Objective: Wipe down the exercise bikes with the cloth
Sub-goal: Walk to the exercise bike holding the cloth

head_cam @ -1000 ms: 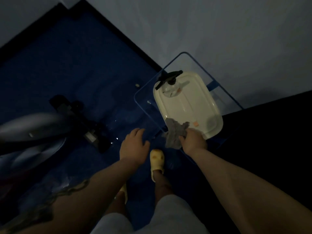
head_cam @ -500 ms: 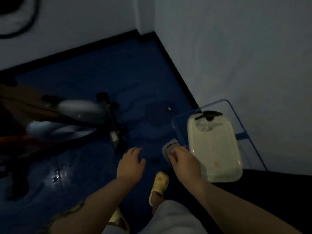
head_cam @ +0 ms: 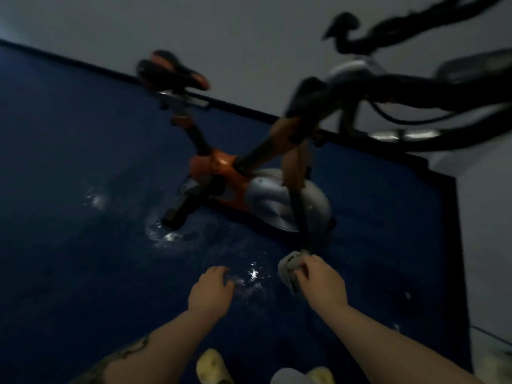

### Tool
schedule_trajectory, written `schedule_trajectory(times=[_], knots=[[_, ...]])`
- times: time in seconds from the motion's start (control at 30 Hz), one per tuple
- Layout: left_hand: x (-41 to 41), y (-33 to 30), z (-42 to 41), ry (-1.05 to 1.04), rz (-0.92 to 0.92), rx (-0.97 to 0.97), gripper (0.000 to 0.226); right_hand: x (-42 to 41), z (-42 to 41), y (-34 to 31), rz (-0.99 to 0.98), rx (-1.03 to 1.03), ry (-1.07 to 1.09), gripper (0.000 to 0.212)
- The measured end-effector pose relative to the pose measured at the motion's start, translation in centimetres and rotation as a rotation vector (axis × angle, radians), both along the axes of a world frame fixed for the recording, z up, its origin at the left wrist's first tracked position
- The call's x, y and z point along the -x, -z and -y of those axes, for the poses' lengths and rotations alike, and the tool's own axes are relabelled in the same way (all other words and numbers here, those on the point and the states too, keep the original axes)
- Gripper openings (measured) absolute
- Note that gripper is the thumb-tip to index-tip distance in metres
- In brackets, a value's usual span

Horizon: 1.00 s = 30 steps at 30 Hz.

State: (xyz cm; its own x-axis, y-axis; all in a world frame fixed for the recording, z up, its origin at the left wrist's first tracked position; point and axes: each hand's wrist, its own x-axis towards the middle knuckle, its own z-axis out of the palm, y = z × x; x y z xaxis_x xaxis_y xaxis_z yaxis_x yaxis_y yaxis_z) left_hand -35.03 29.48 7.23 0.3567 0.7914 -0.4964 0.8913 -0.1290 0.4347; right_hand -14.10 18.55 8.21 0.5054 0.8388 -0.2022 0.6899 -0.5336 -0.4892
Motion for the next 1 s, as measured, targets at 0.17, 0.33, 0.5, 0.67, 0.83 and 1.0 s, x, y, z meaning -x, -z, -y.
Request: schedule_trajectory(times=[0.17,0.33,0.5,0.67,0.83,1.0], knots=[[11.2,-1.1,-6.4,-0.157,-0.002,-0.05,0.035,8.4,-9.2,-0.7,0.089,0.006,-0.218,0.016],[19.4,-1.2,-10.9,-0.274,-0.056,-0.044,0.036,15.6,-17.0,-1.9,0.077,-0.036,-0.344,0.009],[22.7,-0.6,-15.1,-0.367,-0.017,-0.031,0.035,20.0,-24.2,-2.1,0.091,-0.037,-0.476,0.009],[24.4,0.2,-21.0,-0.437,0.002,-0.053,0.034,22.5,-31.5,-0.8,0.07,-0.007,-0.57,0.008],[26.6,-0.2,-29.9,-0.524,-0.014,-0.046,0.037,24.2,-40.6,-0.4,0.09,0.058,-0.72,0.013],[28.4,-1.5,-38.3,-0.583,0.017,-0.084,0.037,26.2,-50.4,-1.5,0.128,0.073,-0.798,0.011]])
